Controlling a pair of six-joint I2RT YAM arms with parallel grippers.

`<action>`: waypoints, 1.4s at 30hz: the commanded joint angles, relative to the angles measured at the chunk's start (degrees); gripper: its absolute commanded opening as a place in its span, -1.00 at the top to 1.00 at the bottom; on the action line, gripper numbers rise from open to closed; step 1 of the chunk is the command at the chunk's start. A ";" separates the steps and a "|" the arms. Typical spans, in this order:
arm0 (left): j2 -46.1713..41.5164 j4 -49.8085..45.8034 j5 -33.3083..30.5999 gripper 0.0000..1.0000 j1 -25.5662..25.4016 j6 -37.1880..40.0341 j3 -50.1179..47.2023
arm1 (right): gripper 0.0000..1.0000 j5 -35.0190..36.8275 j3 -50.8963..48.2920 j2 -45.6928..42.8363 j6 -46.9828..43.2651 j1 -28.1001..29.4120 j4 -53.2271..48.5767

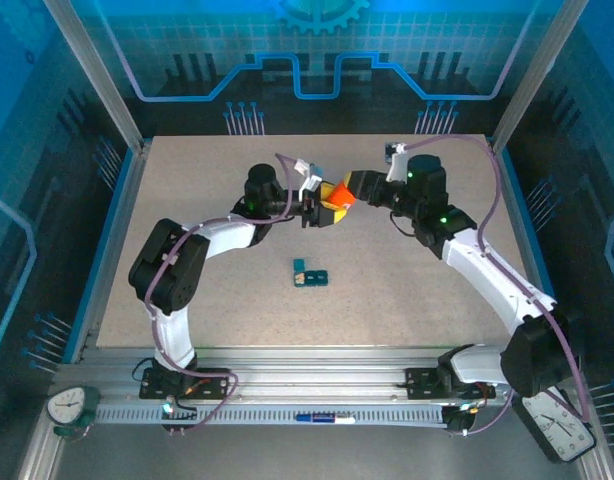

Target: Sort the pills into containers

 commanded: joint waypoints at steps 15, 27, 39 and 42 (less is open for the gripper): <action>-3.21 2.50 -8.33 1.00 -2.06 5.82 0.76 | -0.23 3.79 3.47 2.23 8.32 1.82 -7.01; 0.79 11.82 0.14 1.00 1.15 -6.35 2.64 | -0.84 -12.37 9.89 -1.39 -8.65 -8.00 -11.32; 4.16 18.59 8.25 1.00 1.90 -17.40 5.31 | -0.85 -25.36 15.73 4.62 -20.37 -9.04 -11.23; 4.30 18.94 8.43 1.00 1.93 -17.78 5.27 | -0.85 -25.16 17.29 6.55 -20.77 -8.80 -12.46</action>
